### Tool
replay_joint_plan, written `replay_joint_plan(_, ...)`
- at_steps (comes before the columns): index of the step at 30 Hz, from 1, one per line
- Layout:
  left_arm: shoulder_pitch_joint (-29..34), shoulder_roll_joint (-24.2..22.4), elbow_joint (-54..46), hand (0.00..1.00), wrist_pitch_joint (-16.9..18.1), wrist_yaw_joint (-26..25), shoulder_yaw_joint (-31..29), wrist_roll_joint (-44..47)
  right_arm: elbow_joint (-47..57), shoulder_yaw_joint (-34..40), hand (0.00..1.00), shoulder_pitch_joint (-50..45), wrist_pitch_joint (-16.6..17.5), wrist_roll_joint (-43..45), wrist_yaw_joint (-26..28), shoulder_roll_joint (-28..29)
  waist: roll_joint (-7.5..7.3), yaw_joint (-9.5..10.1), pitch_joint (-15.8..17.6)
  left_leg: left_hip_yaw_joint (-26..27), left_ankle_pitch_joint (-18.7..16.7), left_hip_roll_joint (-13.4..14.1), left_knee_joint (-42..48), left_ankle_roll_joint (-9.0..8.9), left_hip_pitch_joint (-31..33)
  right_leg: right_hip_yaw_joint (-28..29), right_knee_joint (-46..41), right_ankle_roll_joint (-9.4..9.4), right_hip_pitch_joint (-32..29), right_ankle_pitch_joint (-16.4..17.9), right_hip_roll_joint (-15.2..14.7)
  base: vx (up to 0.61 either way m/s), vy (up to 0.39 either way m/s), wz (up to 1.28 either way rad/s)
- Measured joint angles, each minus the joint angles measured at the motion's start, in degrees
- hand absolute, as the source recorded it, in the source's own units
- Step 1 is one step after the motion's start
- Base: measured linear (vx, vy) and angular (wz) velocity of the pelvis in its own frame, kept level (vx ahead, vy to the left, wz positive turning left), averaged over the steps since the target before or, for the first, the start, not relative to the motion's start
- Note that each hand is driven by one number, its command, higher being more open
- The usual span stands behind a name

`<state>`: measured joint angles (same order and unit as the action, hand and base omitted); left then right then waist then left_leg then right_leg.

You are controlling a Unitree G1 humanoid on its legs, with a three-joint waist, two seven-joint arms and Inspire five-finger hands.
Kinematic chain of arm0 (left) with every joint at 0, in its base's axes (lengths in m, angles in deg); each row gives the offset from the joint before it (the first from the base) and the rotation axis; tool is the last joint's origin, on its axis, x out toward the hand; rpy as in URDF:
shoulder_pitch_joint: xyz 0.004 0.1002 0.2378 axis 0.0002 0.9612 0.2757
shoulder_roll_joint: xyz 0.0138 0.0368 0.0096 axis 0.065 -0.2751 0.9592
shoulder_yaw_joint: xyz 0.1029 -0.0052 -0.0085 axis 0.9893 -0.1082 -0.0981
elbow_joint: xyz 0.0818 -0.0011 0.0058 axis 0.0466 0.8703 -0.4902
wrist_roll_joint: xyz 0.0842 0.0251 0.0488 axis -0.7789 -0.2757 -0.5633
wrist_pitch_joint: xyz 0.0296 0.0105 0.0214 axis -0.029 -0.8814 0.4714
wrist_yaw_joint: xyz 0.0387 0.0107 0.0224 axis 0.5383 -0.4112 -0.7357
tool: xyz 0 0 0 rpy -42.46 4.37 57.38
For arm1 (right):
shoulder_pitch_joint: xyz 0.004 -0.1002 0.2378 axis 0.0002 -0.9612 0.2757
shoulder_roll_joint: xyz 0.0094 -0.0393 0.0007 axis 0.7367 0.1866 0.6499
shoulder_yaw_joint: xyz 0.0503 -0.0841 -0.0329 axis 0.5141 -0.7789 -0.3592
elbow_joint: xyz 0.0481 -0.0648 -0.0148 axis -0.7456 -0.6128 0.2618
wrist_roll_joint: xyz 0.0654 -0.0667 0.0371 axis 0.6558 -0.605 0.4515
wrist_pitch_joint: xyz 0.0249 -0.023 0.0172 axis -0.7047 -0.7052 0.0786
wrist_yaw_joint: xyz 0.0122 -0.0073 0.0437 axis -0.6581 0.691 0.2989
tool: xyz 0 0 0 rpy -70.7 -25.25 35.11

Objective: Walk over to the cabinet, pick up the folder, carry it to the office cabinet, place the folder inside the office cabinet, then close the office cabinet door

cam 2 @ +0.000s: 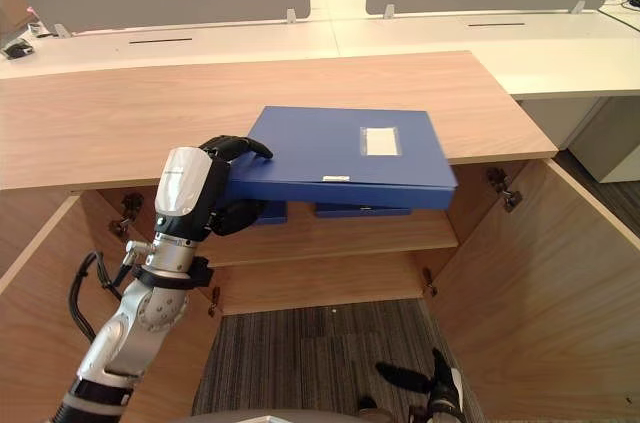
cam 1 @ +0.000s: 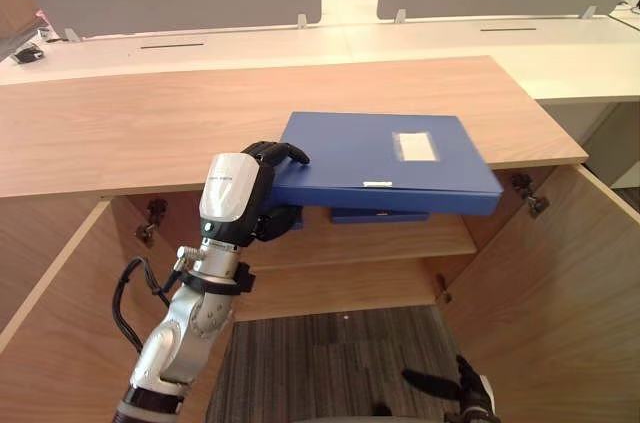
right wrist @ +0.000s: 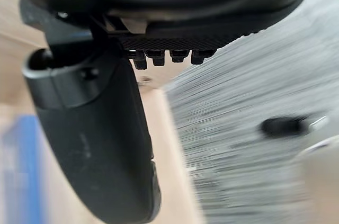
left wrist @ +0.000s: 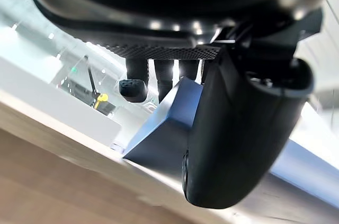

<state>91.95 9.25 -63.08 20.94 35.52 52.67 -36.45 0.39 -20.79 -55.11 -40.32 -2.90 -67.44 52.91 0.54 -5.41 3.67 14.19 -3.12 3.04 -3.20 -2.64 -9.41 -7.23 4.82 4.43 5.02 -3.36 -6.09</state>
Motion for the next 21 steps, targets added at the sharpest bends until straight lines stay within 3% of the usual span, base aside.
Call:
replay_joint_plan(8,9.8,-6.6,-13.3,0.0,3.7,3.4,-1.4,18.5,32.8,1.0,1.0,-6.7,5.1,12.9,3.4,4.4,-0.02,0.07,0.2,1.1,-1.9,0.3,2.3,0.16,0.4,1.3,0.0,0.02,-0.1,0.0,0.1,-0.02,-0.018,-0.09)
replay_joint_plan(10,13.3,-8.3,-16.6,0.0,4.6,5.4,-3.5,26.7,43.4,1.4,1.0,-8.3,6.3,15.7,5.5,4.3,-0.01,0.35,0.7,2.3,-2.8,0.5,3.3,0.09,0.4,2.5,-0.2,0.02,-0.3,0.0,0.3,-0.04,-0.009,-0.23)
replay_joint_plan(13,15.3,-9.8,-16.8,0.0,5.0,9.4,-4.8,37.3,51.2,2.2,1.0,-8.5,6.6,19.5,8.0,3.9,-0.12,0.57,1.1,2.8,-3.2,0.6,3.9,0.02,0.5,3.1,-0.4,0.04,-0.4,0.0,0.4,-0.04,-0.017,-0.13)
replay_joint_plan(14,16.4,-10.4,-16.8,0.0,4.8,12.8,-5.0,45.6,55.4,2.1,1.0,-8.4,6.7,22.0,9.7,3.4,-0.24,0.72,1.5,3.0,-3.4,0.7,4.1,0.04,0.6,3.3,-0.4,0.05,-0.6,0.0,0.4,-0.04,-0.023,-0.06)
replay_joint_plan(17,17.4,-11.2,-16.8,0.0,4.0,17.1,-4.1,55.4,60.9,1.7,1.0,-7.4,7.1,26.0,12.6,2.6,-0.31,1.3,1.6,3.0,-3.4,0.7,4.3,0.06,1.2,3.3,-0.5,0.11,-1.2,0.0,0.4,-0.01,-0.01,-0.02)
replay_joint_plan(21,17.4,-11.3,-15.9,0.0,2.8,20.2,-2.6,57.8,61.4,-2.6,1.0,0.3,7.6,29.1,14.1,0.3,-0.3,1.53,1.6,2.9,-3.5,0.7,4.4,0.08,1.3,3.3,-0.5,0.15,-1.1,0.0,0.4,-0.02,-0.014,0.01)
